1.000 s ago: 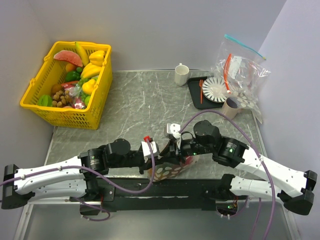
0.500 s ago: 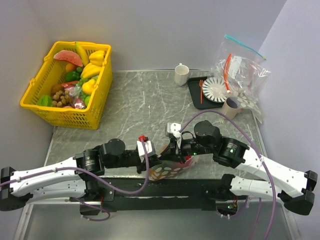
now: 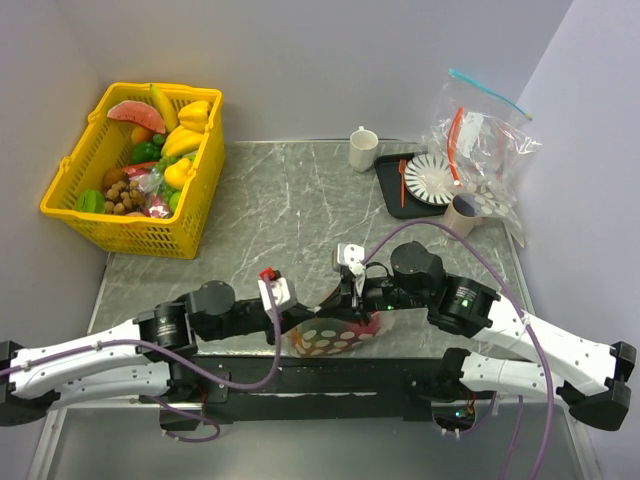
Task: Place the food in the zip-top bag and seal the zipper
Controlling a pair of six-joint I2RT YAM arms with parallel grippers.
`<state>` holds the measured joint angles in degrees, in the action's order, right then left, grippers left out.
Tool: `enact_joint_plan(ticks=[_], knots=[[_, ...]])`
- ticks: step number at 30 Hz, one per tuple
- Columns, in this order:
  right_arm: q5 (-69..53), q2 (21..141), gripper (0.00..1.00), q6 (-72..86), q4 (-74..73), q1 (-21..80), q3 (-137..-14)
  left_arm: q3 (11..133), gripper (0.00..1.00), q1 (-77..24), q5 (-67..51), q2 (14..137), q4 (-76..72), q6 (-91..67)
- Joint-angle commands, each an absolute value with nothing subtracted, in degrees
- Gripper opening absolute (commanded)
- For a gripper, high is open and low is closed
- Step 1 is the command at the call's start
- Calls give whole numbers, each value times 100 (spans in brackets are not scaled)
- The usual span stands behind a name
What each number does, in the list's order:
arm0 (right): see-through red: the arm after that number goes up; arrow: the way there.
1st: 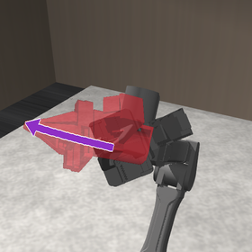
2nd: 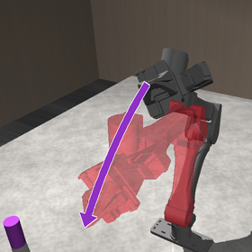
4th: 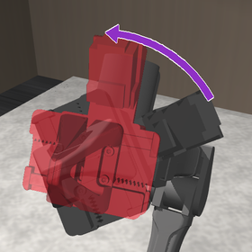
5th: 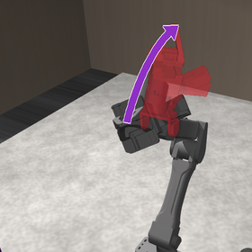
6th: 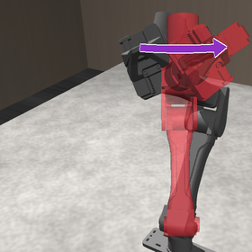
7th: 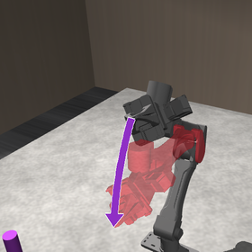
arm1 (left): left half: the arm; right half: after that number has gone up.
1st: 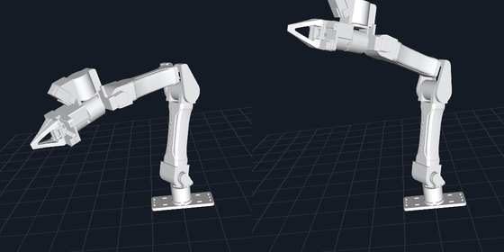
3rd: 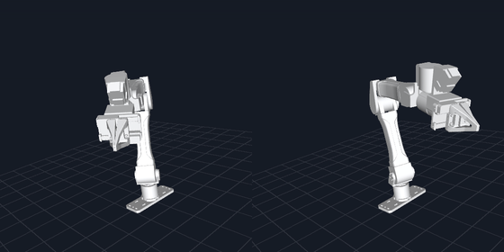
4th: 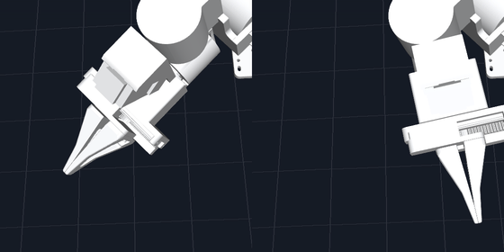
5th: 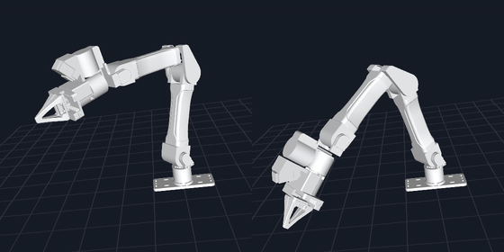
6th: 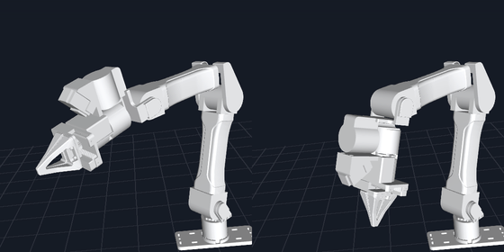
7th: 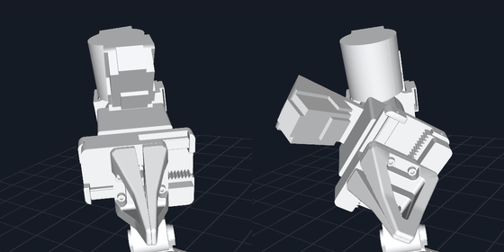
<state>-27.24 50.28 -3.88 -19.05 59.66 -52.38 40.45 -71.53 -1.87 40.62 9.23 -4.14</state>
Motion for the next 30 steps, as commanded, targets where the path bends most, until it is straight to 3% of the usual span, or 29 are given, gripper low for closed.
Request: enact_joint_plan(ticks=[1,12,22,30], knots=[[-2277,4659,0,-247,-1960,5968,-5054,4104,1,-7128,1086,3342,984,-571],[-1811,3851,0,369,-2004,5968,-4544,4490,1,-7119,4040,2672,2117,-853],[-1451,3138,0,949,-2539,5968,-4201,4799,1,-7119,5000,2365,2601,-598],[-1345,2751,0,1195,-2690,5968,-4034,4667,1,-7119,5054,2180,2584,-519]])
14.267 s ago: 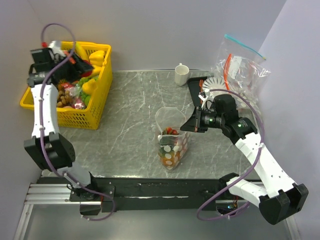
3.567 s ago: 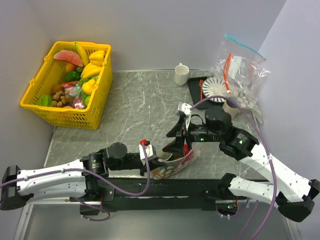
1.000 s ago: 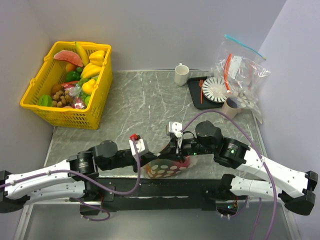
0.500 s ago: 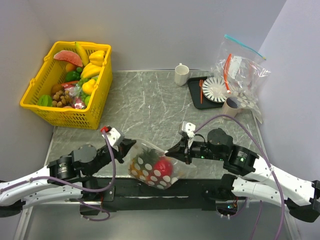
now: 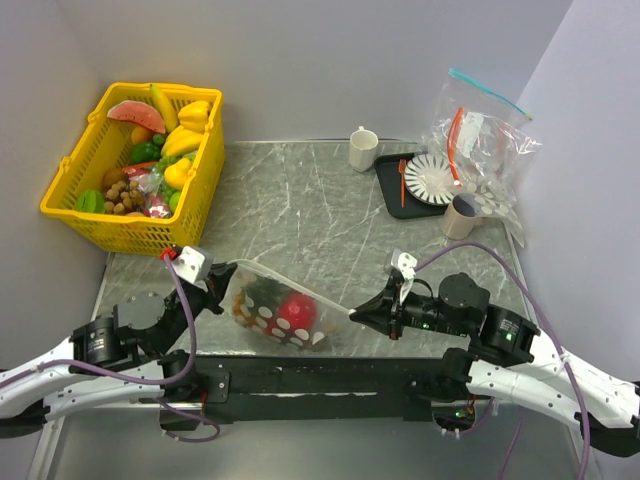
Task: Place the food in the zip-top bag and seal the zipper
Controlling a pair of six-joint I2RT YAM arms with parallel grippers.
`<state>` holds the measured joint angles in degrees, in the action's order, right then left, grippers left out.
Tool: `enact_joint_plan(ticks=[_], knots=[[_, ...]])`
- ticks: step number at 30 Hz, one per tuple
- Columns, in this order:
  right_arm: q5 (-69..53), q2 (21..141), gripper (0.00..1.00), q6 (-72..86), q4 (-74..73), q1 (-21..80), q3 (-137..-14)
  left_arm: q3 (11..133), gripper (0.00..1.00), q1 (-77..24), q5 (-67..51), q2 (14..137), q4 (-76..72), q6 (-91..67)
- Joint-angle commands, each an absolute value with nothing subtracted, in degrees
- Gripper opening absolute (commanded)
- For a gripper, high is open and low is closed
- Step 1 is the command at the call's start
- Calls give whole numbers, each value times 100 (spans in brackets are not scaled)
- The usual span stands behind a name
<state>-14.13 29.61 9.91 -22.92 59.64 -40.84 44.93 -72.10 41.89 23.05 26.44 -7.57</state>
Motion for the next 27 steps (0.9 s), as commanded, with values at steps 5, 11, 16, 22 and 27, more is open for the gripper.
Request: enact_joint_plan(ticks=[5,11,16,22,27], knots=[[-1152,2733,0,1248,-2689,5968,-4017,4588,1,-7119,4993,2241,2523,-571],[479,3294,0,2090,-2829,5968,-4332,4080,1,-7119,4448,2539,1794,-799],[1686,4182,0,2267,-3085,5950,-5132,3806,1,-7084,4297,3452,994,-800],[2137,5123,0,2434,-3191,5172,-5809,3876,1,-5473,2957,4245,414,-861],[1144,5449,2,2575,-2769,3983,-5941,4218,1,-4299,1592,4683,298,-1204]])
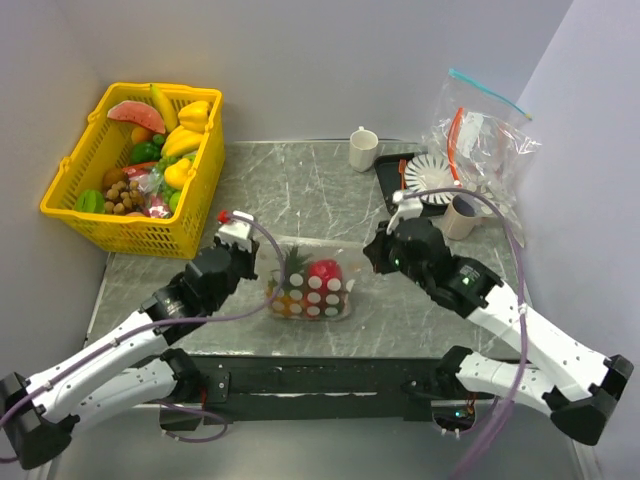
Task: Place the food in the zip-top bag and seal the zipper
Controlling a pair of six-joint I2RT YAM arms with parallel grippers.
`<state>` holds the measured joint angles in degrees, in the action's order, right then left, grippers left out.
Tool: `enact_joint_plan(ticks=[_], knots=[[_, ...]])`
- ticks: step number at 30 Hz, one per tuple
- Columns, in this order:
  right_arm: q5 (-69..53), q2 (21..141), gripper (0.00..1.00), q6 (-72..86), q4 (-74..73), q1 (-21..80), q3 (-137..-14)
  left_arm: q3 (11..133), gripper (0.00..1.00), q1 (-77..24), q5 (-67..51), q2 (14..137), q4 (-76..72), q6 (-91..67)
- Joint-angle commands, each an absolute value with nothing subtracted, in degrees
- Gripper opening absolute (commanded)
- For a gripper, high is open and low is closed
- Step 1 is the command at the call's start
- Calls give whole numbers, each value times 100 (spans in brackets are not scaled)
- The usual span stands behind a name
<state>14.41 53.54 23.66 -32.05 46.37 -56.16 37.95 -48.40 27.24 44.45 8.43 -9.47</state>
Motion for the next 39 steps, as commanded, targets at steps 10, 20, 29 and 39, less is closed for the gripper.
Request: enact_joint_plan(ticks=[10,20,29,39], knots=[[1169,6029,10,2593,-2988,3718,-6433,4790,14,-3806,703,5546,466,-1511],[1151,5266,100,2505,-3067,3718,-6627,5510,99,-3806,1089,5274,1464,-1704],[1353,3781,100,3110,-3068,3718,-5680,5125,99,-3797,1046,4211,1969,-2118],[1696,2945,100,3322,-3305,3718,-5124,4192,99,-3797,1151,3331,1608,-2021]])
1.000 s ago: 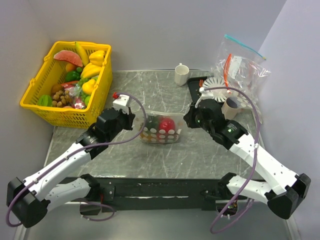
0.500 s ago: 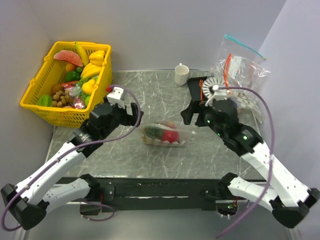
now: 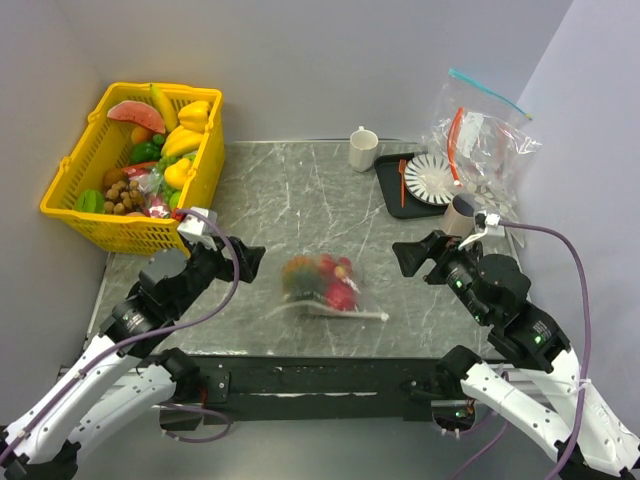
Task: Place the food in the zip-top bag and seal the zipper
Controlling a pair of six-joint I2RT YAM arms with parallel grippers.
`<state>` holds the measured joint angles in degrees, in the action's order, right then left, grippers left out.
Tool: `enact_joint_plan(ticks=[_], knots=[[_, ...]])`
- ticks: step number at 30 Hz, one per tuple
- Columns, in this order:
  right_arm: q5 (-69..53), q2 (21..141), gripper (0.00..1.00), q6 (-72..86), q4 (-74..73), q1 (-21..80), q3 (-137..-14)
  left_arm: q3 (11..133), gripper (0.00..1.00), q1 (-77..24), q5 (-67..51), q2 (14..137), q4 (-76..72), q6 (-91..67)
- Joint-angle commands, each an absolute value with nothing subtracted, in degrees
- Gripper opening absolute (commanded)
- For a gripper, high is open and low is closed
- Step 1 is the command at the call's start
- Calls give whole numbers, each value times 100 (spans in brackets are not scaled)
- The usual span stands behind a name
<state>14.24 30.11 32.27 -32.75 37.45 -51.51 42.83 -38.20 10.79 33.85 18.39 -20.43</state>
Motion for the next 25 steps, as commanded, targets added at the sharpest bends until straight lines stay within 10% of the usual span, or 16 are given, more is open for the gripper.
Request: enact_joint_plan(ticks=[1,25], knots=[[1705,2944,100,3314,-3313,3718,-5133,4210,99,-3806,1160,3375,1643,-2030],[1829,2865,100,3358,-3349,3718,-5133,4377,99,-3806,1072,3568,1714,-2039]])
